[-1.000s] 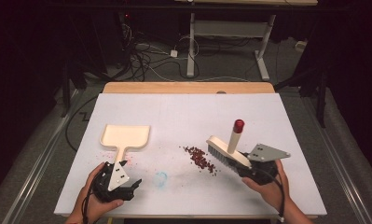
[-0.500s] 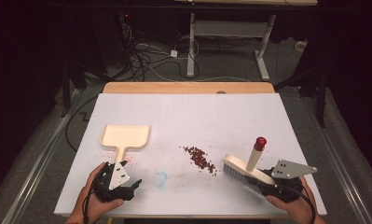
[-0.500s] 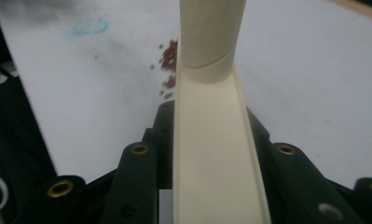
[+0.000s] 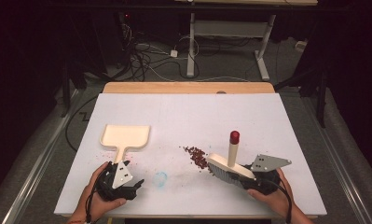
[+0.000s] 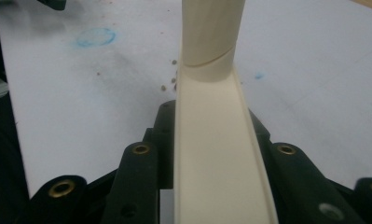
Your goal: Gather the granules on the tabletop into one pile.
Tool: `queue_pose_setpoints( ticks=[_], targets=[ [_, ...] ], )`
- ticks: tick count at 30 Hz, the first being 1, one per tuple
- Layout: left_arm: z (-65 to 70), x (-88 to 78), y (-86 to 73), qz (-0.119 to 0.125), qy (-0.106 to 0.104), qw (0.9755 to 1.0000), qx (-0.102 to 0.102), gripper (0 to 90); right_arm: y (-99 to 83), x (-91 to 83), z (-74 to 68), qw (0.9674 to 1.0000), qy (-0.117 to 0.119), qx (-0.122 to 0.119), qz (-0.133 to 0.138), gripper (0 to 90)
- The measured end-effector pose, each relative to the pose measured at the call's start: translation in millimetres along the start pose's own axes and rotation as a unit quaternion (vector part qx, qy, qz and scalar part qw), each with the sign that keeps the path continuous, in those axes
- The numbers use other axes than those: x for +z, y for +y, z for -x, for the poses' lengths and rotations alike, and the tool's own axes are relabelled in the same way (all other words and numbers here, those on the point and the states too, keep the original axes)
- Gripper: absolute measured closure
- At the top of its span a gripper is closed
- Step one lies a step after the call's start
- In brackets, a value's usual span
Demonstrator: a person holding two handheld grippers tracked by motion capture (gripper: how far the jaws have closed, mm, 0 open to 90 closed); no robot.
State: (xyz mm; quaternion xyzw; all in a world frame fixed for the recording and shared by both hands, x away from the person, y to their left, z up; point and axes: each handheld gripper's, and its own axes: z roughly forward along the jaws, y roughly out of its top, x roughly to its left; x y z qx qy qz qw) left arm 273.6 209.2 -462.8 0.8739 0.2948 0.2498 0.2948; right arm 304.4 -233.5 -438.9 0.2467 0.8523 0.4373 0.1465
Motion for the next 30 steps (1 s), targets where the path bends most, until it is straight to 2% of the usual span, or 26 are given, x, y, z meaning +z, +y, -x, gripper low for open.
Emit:
queue_pose_setpoints(
  ticks=[7,8,13,16,20,21,27,30],
  targets=[
    [0.5,0.4,-0.2,-0.003,-0.001,1.0000,0.000,21.0,15.8,16.3,6.2,0.9999,-0.008,-0.002,0.013,67.5],
    [0.9,0.5,-0.1,-0.003,0.000,1.0000,0.001,21.0,18.4,19.5,8.8,0.9998,-0.010,0.004,0.018,67.6],
    [0.8,1.1,-0.2,-0.004,-0.001,1.0000,-0.001,21.0,23.1,21.9,13.0,0.9993,-0.022,0.009,0.030,67.6],
    [0.4,0.2,-0.7,-0.003,0.000,1.0000,0.001,21.0,24.7,15.0,15.7,0.9984,-0.026,0.016,0.048,67.6],
    [-0.2,-1.9,-1.6,0.001,0.001,1.0000,-0.003,21.0,23.3,-2.4,18.9,0.9976,-0.029,0.025,0.058,67.5],
    [-0.2,-2.6,-1.8,0.001,0.001,1.0000,-0.003,21.0,19.9,-11.5,18.0,0.9979,-0.027,0.027,0.053,67.5],
    [0.1,-3.7,-2.2,0.002,0.002,1.0000,-0.002,21.0,6.3,-28.1,10.1,0.9994,-0.021,0.013,0.024,67.5],
    [0.4,-3.6,-1.4,0.003,0.000,1.0000,-0.002,21.0,0.5,-33.2,1.8,0.9998,-0.002,0.011,0.018,67.5]
  ],
)
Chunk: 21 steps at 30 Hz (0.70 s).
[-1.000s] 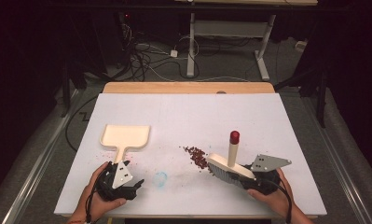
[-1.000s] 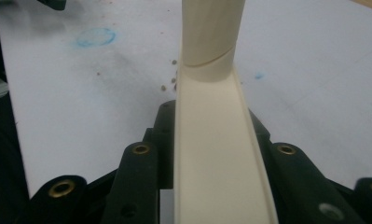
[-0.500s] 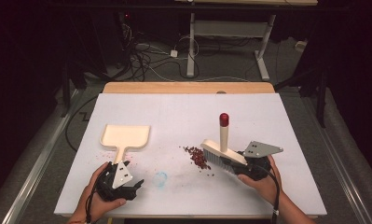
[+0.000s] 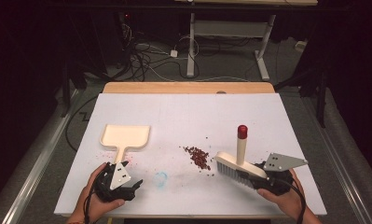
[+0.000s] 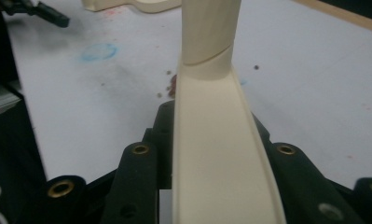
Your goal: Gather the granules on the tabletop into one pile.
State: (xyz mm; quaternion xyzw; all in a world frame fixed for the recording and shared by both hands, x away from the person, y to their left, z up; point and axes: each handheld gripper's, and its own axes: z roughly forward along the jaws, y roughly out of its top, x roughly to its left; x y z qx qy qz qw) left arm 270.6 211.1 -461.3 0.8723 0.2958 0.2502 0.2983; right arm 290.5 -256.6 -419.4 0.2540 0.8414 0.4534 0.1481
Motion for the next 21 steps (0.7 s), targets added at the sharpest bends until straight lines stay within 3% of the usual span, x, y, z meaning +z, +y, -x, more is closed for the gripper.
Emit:
queue_pose_setpoints(
  ticks=[4,8,16,21],
  targets=[
    [0.1,1.9,1.4,-0.002,-0.001,1.0000,0.004,21.0,-5.6,6.6,-12.8,0.9994,0.024,-0.014,-0.020,67.5],
    [0.9,3.2,2.9,-0.002,-0.004,1.0000,0.006,21.0,-2.0,19.5,-14.1,0.9993,0.029,-0.015,-0.016,67.5],
    [0.4,4.7,2.5,-0.004,-0.007,0.9999,0.007,21.0,17.7,57.3,-11.5,0.9998,0.016,-0.008,0.009,67.6],
    [-0.3,3.2,0.3,-0.003,-0.006,1.0000,0.004,21.0,26.0,67.3,-8.9,0.9997,0.014,-0.014,0.010,67.6]
  ],
)
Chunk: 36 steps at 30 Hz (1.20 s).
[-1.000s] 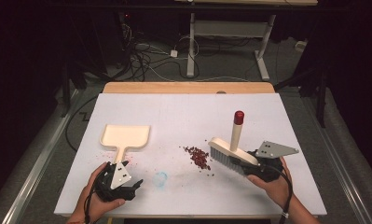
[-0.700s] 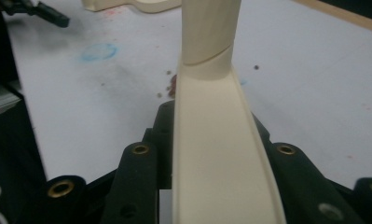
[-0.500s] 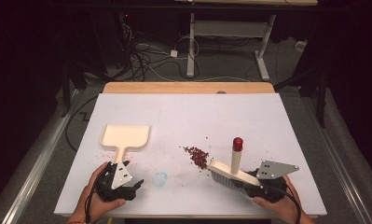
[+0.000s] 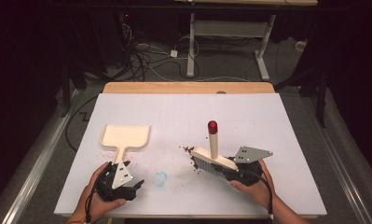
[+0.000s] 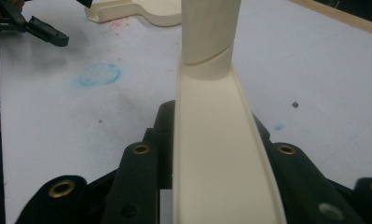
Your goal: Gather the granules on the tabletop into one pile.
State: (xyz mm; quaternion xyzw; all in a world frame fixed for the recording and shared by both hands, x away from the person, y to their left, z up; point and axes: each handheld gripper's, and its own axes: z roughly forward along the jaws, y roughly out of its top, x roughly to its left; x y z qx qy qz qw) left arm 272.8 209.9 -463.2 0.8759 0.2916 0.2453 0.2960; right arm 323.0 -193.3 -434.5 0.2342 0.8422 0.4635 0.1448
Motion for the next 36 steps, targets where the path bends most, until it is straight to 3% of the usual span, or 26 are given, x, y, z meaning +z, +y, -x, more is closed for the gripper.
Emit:
queue_pose_setpoints(
  ticks=[5,10,16,19,22,25,31,36],
  targets=[
    [0.0,-2.3,-1.2,0.001,0.003,1.0000,-0.004,21.0,4.5,-16.2,8.8,0.9993,-0.015,0.020,0.027,67.4],
    [1.1,-2.9,-0.5,0.002,0.004,1.0000,-0.004,21.0,11.5,-26.3,24.6,0.9939,-0.082,0.041,0.061,67.4],
    [0.2,-1.5,0.2,0.002,0.002,1.0000,-0.005,21.0,8.6,5.9,54.8,0.9827,-0.170,0.047,0.058,67.4],
    [-0.5,-0.1,-0.1,0.001,0.000,1.0000,-0.007,21.0,3.6,27.4,71.1,0.9796,-0.175,0.071,0.071,67.4],
    [-0.5,0.2,-0.3,0.002,-0.003,1.0000,-0.009,21.0,0.4,47.4,77.5,0.9764,-0.203,0.047,0.055,67.4],
    [-0.4,0.7,-1.0,0.003,-0.005,0.9999,-0.010,21.1,0.0,55.6,79.8,0.9775,-0.193,0.054,0.065,67.4],
    [0.4,0.2,-0.7,0.001,-0.005,1.0000,-0.008,21.1,1.4,59.5,65.8,0.9874,-0.145,0.036,0.051,67.0],
    [0.4,1.1,0.2,0.000,-0.005,1.0000,-0.008,21.1,0.5,55.4,39.7,0.9875,-0.141,0.049,0.049,67.0]
  ],
)
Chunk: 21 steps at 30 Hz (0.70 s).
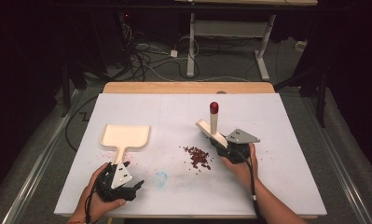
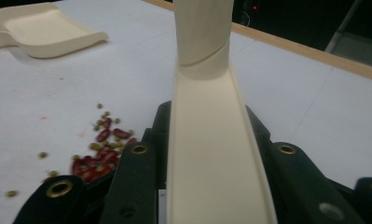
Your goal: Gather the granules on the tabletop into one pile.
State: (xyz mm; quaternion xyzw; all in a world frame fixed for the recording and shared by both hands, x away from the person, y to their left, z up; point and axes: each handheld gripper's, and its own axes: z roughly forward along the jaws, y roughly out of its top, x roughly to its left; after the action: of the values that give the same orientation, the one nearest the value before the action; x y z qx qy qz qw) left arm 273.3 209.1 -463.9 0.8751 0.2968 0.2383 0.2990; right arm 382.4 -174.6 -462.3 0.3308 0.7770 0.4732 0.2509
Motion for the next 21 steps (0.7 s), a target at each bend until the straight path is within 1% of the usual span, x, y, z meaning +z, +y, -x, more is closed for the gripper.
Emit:
queue_pose_setpoints(
  ticks=[1,3,5,7,8,9,10,11,12,13,16,17,18,19,20,21],
  targets=[
    [0.2,0.2,0.5,-0.001,0.000,1.0000,0.001,21.1,-0.5,-1.8,-5.7,1.0000,0.003,0.005,0.002,67.0],
    [1.1,0.5,1.5,0.001,0.000,1.0000,0.002,21.1,0.2,-4.6,-18.3,1.0000,-0.003,0.002,0.000,67.1],
    [1.6,0.3,2.0,0.001,0.000,1.0000,0.003,21.1,2.5,-6.8,-29.4,1.0000,0.008,0.003,-0.002,67.2],
    [0.7,0.0,1.9,0.001,-0.001,1.0000,0.004,21.1,4.9,-8.7,-39.9,1.0000,0.006,0.005,-0.005,67.3],
    [0.4,0.1,1.7,0.002,-0.001,1.0000,0.002,21.1,5.7,-8.7,-43.3,0.9999,0.013,0.006,-0.004,67.3],
    [0.1,0.0,1.5,0.003,-0.001,1.0000,0.002,21.1,6.5,-8.5,-46.6,0.9999,0.012,0.003,-0.005,67.3],
    [0.0,-0.1,1.3,0.003,-0.001,1.0000,0.002,21.1,7.1,-8.5,-49.3,0.9999,0.007,-0.005,-0.007,67.3],
    [0.0,-0.4,1.1,0.004,-0.001,1.0000,0.002,21.1,7.6,-7.8,-50.5,0.9999,0.004,-0.015,-0.008,67.4],
    [0.0,-0.7,0.9,0.004,-0.001,1.0000,0.002,21.1,8.6,-7.7,-49.9,0.9997,-0.011,-0.022,-0.006,67.4],
    [-0.2,-1.3,0.7,0.004,-0.001,1.0000,0.003,21.1,8.6,-7.7,-49.9,0.9997,-0.011,-0.022,-0.006,67.4],
    [-1.1,-2.4,0.0,0.004,0.001,1.0000,0.002,21.1,10.7,-10.9,-42.1,0.9997,-0.020,-0.015,0.002,67.4],
    [-1.3,-2.7,-0.2,0.004,0.001,1.0000,0.002,21.1,12.0,-13.3,-39.2,0.9996,-0.023,-0.017,0.004,67.4],
    [-1.5,-3.0,-0.4,0.004,0.001,1.0000,0.002,21.1,13.5,-16.9,-36.3,0.9997,-0.019,-0.013,0.006,67.5],
    [-1.3,-3.1,-0.6,0.004,0.001,1.0000,0.002,21.1,15.4,-21.2,-32.8,0.9999,-0.009,-0.012,0.008,67.4],
    [-1.1,-3.4,-0.8,0.004,0.001,1.0000,0.002,21.1,17.4,-26.2,-29.6,0.9998,-0.002,-0.015,0.013,67.4],
    [-0.8,-3.7,-1.0,0.004,0.002,1.0000,0.001,21.1,19.0,-32.0,-25.6,0.9996,0.016,-0.015,0.019,67.4]
  ],
)
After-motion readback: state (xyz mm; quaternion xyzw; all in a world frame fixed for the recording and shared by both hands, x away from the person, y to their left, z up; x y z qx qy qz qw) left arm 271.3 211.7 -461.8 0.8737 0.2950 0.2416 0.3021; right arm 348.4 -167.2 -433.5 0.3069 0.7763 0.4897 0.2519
